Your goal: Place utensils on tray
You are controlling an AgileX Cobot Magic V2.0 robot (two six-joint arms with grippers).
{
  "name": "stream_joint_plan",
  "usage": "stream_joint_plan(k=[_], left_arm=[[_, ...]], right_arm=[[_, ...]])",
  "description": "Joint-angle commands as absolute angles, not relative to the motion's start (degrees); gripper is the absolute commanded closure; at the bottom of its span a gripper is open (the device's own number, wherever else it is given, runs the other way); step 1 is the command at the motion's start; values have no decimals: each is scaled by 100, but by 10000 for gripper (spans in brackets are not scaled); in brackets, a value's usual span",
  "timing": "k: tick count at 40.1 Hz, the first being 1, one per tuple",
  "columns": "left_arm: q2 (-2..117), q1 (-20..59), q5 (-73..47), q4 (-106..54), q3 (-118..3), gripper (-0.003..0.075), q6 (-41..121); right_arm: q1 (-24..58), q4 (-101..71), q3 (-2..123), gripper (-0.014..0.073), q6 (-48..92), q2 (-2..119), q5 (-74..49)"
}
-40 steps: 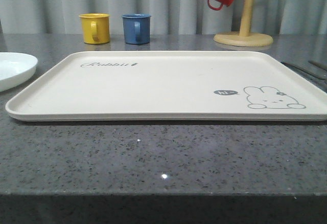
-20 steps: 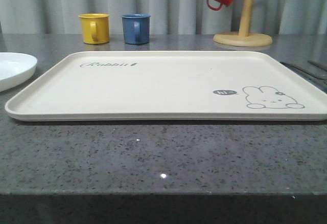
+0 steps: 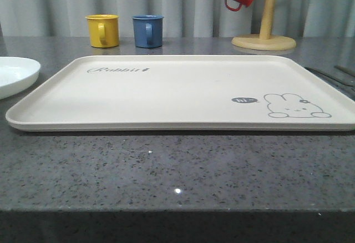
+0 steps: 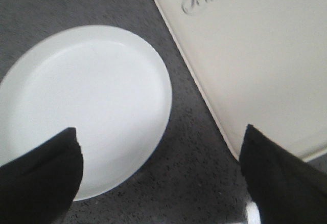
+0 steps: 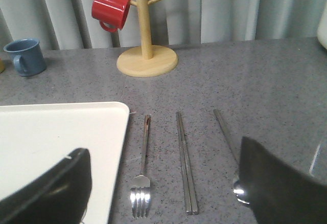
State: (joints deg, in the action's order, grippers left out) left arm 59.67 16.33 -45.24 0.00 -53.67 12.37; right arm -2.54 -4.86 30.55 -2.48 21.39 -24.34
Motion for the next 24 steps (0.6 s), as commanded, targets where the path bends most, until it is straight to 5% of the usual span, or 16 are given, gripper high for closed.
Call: stream_joint_plan(k=[1, 17, 24], left_arm=[[6700, 1756, -5276, 95, -6203, 133, 1452], [8671, 1745, -6285, 335, -7324, 139, 1879], [8961, 1745, -6347, 335, -7324, 290, 1908]], right_arm=[[-296, -492, 3269, -18, -185, 2219, -2016], [-296, -492, 3269, -18, -185, 2219, -2016], [-296, -492, 3269, -18, -185, 2219, -2016]])
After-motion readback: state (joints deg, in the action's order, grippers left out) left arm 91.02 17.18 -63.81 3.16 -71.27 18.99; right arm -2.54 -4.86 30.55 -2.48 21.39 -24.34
